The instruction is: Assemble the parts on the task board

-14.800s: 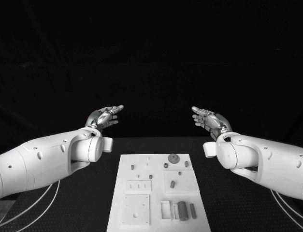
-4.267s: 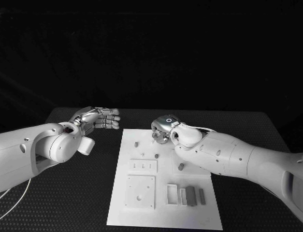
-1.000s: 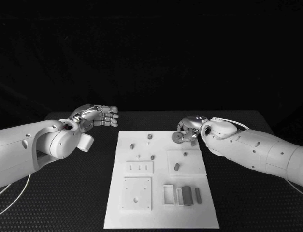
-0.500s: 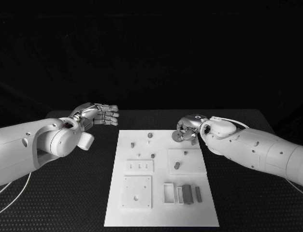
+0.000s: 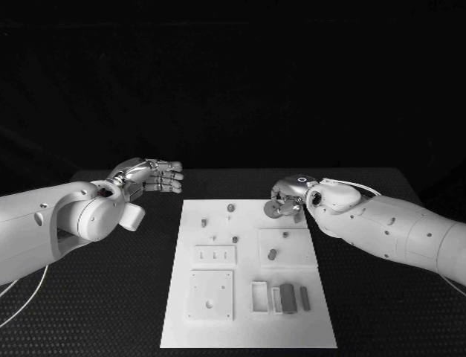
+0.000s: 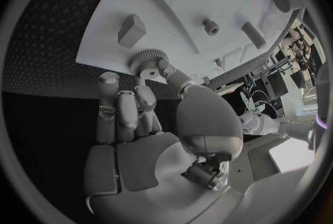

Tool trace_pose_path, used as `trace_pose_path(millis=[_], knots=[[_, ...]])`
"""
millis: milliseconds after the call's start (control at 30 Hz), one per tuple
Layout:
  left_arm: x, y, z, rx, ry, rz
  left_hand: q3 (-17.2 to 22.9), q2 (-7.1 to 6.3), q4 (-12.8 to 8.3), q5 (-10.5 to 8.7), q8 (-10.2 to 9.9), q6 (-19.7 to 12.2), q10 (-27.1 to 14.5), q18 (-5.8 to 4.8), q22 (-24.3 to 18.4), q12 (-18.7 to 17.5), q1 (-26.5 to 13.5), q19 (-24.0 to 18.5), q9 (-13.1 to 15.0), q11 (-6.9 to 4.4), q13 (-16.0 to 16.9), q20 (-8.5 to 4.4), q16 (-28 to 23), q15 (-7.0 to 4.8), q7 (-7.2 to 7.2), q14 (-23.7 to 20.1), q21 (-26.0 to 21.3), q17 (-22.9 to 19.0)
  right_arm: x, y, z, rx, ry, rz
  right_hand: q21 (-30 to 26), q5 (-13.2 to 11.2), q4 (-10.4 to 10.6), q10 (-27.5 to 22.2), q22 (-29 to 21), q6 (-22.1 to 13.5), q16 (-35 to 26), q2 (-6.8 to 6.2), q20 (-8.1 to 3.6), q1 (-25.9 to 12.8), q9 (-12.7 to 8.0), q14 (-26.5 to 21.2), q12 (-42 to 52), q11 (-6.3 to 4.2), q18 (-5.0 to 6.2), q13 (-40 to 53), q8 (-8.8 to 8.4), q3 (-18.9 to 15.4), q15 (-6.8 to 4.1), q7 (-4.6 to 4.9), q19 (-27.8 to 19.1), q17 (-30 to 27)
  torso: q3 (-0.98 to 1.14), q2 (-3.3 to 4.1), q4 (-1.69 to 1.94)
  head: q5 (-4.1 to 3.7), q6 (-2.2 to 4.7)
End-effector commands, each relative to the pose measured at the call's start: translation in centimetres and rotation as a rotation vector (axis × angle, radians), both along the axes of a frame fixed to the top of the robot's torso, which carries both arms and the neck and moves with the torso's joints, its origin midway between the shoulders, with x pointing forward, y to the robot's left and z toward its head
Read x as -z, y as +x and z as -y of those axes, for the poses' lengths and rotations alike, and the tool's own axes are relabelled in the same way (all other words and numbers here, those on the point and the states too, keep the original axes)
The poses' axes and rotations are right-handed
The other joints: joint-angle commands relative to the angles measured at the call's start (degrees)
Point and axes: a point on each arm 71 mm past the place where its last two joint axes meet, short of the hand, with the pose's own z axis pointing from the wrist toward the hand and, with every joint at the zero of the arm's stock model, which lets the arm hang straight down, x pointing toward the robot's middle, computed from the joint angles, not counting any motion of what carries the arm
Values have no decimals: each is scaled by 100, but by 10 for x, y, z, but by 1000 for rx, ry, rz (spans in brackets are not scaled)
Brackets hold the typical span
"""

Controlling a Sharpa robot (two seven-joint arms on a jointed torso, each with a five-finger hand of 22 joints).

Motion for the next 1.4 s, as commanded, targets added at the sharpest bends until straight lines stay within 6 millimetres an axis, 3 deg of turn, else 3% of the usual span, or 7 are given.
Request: trace_pose_path(millis=[33,400,767,1033,1167,1400], knots=[[-1,0,3,19,-5,6,-41,-9,-1,-28,-31,22,-7,101,-8,-21,44,36,-8,31,-9,11,-23,4,291,49,-22,10,31,-11,2,3,-108,-120,16,39,-6,-19,108,85,33,59,-28,27,-16,-35,-20,-1,304,-11,-30,-19,-22,120,-53,-11,2,3,1,2,1],[-1,-1,2,17,-4,6,-43,-10,-1,-27,-35,20,-6,101,-7,-24,45,37,-10,32,-11,11,-28,4,295,50,-24,15,38,-13,2,8,-128,-123,23,39,5,-17,106,96,40,-69,-28,-2,-22,-17,-20,2,304,-26,-34,-55,-17,123,-50,7,1,1,-4,14,-17],[-1,-1,1,15,-4,6,-43,-9,0,-27,-37,19,-5,102,-7,-27,45,39,-11,32,-12,11,-32,4,298,52,-26,19,31,-15,2,20,-108,-25,33,40,2,52,102,182,50,39,-38,32,-14,32,13,-22,304,-12,1,-16,-37,96,-30,48,1,-1,-10,16,-6],[-2,-2,1,17,-5,7,-44,-9,0,-27,-38,20,-4,102,-7,-29,47,40,-12,32,-13,11,-36,4,300,54,-27,23,5,-17,-5,42,-49,126,45,40,13,127,95,289,48,-6,-54,-26,-5,85,3,-58,304,-56,43,-46,-71,58,11,43,-2,-3,2,-5,25],[-2,-2,0,14,-4,8,-44,-9,-1,-27,-39,21,-4,102,-7,-30,48,40,-12,32,-14,11,-37,4,300,55,-28,24,-10,-17,-10,46,-22,181,44,40,27,154,86,336,39,-35,-64,-61,-2,113,-18,-78,304,-90,60,-48,-90,39,38,32,3,1,-9,22,34],[-2,-3,0,12,-4,8,-45,-12,-3,-27,-40,21,-4,102,-7,-32,49,40,-13,33,-15,11,-41,4,300,55,-30,27,-27,-30,-37,-14,-8,235,36,40,48,185,74,365,25,-74,-78,-98,-3,156,-42,-96,304,-125,64,-39,-110,23,70,35,-5,-2,-5,26,60]])
